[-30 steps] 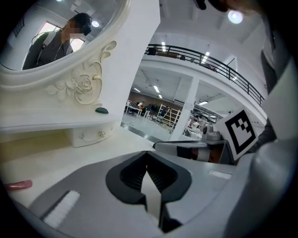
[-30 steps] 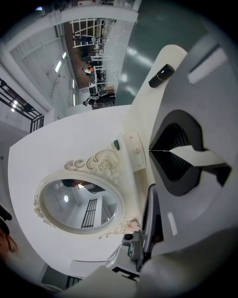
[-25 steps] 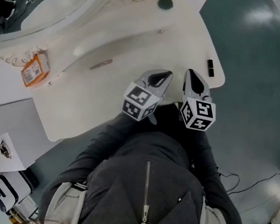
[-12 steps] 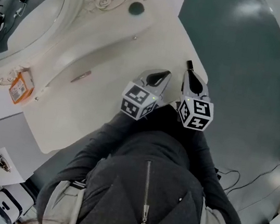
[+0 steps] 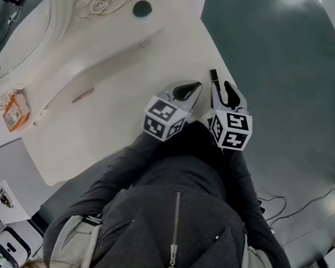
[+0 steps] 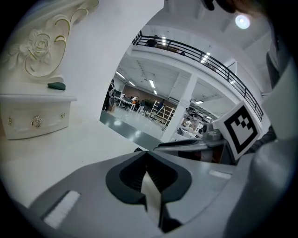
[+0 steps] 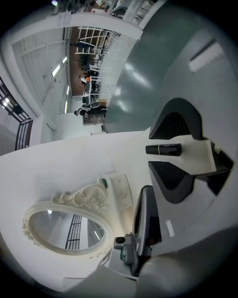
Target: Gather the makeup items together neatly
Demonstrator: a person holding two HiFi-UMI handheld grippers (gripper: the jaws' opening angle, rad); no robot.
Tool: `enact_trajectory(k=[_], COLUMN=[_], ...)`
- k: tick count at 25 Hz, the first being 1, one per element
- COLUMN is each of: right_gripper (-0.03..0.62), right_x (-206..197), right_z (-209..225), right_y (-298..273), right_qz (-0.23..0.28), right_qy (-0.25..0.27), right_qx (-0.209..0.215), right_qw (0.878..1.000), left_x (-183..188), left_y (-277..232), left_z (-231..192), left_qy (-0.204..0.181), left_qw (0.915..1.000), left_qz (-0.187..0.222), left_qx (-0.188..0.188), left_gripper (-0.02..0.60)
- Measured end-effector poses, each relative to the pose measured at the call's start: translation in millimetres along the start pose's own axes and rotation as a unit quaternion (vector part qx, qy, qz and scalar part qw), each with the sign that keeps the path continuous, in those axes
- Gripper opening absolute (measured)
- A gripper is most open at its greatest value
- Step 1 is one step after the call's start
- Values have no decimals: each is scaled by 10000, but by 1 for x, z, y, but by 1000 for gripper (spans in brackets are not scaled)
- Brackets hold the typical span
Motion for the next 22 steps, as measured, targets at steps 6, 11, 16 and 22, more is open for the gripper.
enact_trajectory(k=[6, 11, 16, 22], right_gripper=[190, 194, 170, 106], right_x=[-8, -10, -17, -19], right_z=[4, 1, 0, 5], right_y=[-17, -27, -36, -37], right_qz=[-587, -874, -1173, -1214], right_qy=[26, 156, 231, 303], right_qx=[-31, 43, -51, -227], right_qw=[9983, 9960, 9928, 9919], left_x=[-1, 2, 2, 3], left_y=[-4, -3, -1, 2], left_z=[-5, -10, -16, -17], left_qy=[76, 232, 300, 402], left_qw=[9999, 9995, 9991, 9987], left_qz=[-67, -11, 6, 78], left_qx=[112, 201, 315, 302], left_gripper=[11, 11, 11, 11])
Point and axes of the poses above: the fingertips, and each gripper's own axes: y backward along the fingers, z to its right, x out of its top, the point moved 1 cm from there along y, backward along the fingers, and after that the axes turned 1 degree about -z, right-handed, at the moved point
